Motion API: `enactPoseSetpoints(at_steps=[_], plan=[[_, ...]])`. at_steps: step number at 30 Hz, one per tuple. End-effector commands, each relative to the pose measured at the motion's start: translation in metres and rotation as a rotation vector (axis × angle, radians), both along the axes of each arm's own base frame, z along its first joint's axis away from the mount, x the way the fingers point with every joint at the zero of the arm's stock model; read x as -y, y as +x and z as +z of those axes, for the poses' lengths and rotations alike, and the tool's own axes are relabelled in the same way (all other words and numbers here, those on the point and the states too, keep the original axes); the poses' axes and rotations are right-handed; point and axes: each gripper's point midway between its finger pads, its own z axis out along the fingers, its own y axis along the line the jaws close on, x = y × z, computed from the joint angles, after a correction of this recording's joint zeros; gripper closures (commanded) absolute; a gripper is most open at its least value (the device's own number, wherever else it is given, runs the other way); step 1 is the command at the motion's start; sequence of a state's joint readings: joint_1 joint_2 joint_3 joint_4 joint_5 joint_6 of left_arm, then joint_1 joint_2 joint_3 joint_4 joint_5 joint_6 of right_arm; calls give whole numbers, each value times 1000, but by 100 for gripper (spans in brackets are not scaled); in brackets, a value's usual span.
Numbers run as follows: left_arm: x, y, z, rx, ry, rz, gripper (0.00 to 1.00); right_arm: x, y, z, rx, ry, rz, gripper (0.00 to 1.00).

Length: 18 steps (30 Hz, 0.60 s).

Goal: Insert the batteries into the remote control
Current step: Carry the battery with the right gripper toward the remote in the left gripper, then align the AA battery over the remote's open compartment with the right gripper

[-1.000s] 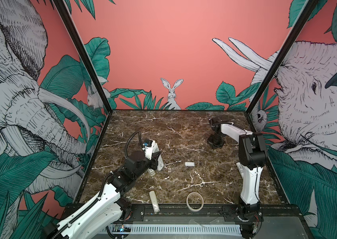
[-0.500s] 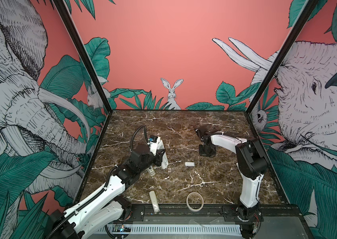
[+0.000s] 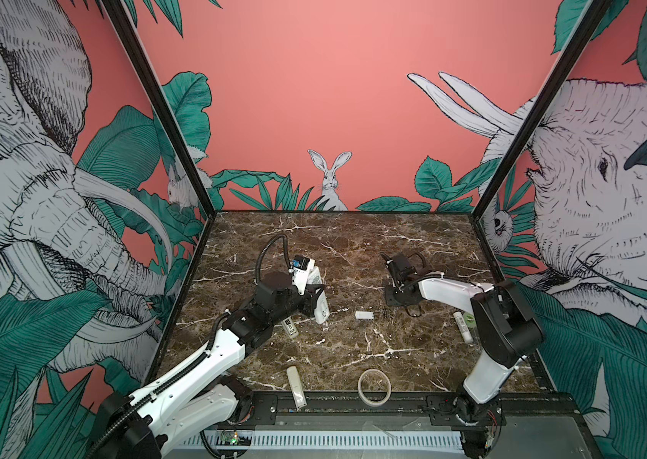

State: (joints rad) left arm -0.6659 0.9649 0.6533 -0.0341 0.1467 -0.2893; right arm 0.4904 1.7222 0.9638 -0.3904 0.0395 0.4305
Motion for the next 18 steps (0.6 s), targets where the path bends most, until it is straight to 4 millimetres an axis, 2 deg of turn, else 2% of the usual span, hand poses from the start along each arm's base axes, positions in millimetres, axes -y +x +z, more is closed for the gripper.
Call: enactPoseSetpoints(at_steps=[1, 6, 10, 18], plan=[[10, 3, 23, 34, -62, -36, 100, -3, -41, -19, -122, 12, 129, 88], [19, 3, 22, 16, -87, -64, 100, -24, -46, 7, -38, 118, 260, 88], [23, 5, 19, -5, -103, -78, 100, -39, -52, 35, 46, 187, 339, 88], [30, 13, 11, -87, -181, -123, 100, -74, -71, 85, 167, 326, 498, 88]])
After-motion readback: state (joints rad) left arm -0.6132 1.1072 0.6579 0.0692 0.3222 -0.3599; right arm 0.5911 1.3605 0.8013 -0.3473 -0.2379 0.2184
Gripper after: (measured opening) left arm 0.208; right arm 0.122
